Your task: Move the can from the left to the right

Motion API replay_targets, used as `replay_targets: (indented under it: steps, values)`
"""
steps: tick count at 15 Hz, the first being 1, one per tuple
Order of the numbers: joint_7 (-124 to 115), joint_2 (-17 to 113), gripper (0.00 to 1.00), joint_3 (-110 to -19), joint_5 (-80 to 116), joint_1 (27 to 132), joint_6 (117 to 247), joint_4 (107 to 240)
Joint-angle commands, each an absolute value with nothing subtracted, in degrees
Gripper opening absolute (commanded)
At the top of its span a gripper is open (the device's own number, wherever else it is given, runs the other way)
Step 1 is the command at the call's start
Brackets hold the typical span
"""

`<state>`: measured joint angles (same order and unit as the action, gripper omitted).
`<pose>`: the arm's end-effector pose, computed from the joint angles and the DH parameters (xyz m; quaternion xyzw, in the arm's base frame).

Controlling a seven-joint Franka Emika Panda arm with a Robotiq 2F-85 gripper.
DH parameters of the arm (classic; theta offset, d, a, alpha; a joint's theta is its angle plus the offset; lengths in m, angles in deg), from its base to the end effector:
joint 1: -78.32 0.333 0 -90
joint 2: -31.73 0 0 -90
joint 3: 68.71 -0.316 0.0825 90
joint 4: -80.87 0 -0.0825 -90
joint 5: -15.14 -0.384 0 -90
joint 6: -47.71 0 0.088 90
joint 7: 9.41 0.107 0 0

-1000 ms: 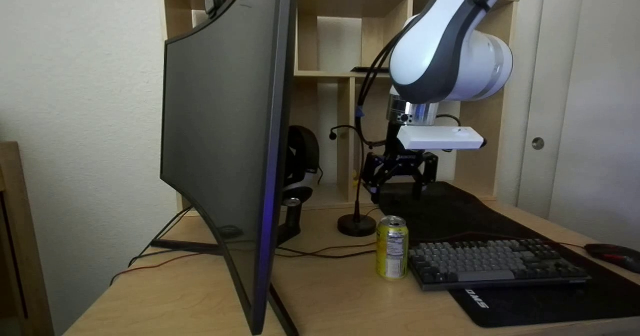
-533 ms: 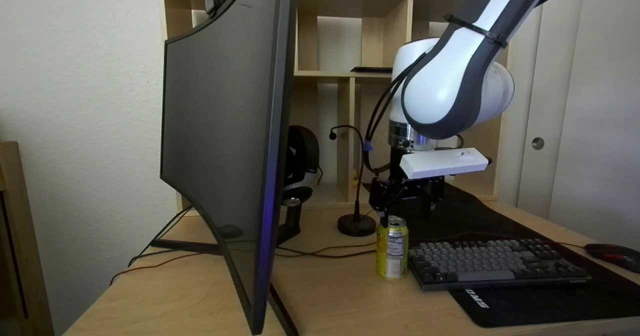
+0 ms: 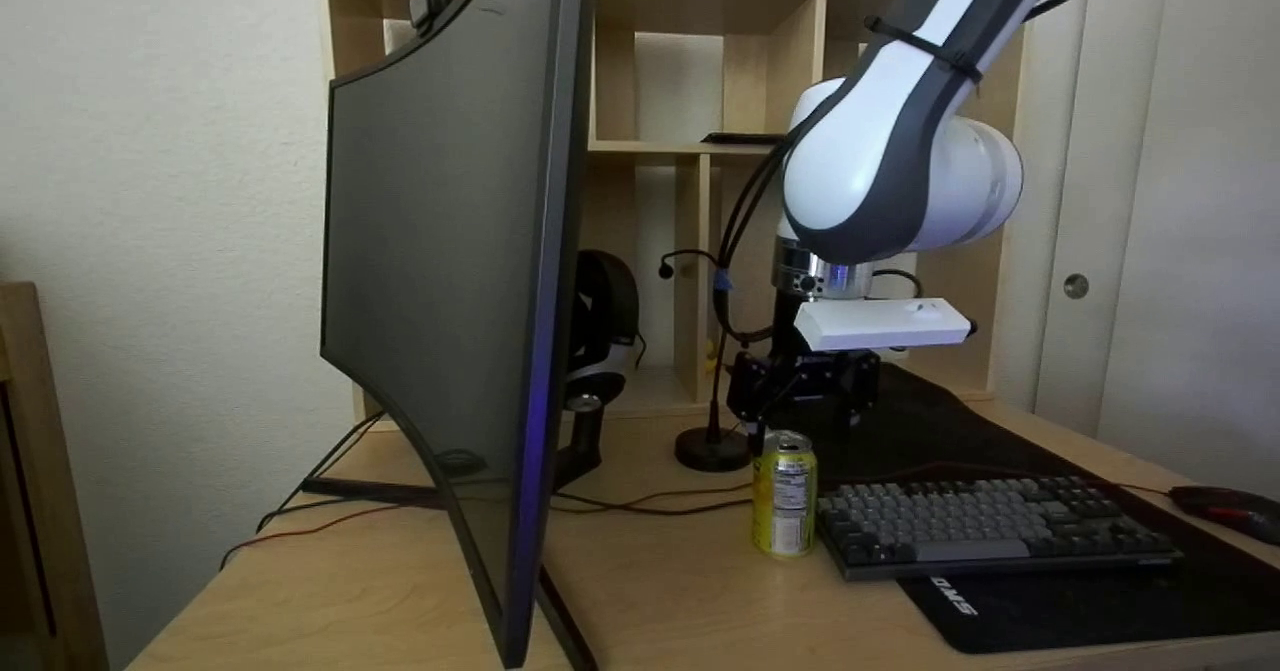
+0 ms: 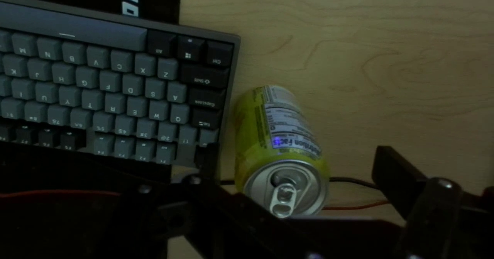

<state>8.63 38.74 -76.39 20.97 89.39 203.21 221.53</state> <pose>0.4694 0.1639 0.2627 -0.9962 -0.0498 -0.0706 0.0065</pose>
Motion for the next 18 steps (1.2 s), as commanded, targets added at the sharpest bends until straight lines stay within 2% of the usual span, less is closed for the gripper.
replay_targets:
  steps: [1,18]
  values:
    - [7.9,38.6,1.0,-76.3,20.0,89.5,203.1,221.5]
    - [9.1,39.2,1.0,-75.8,19.6,89.5,203.5,221.4]
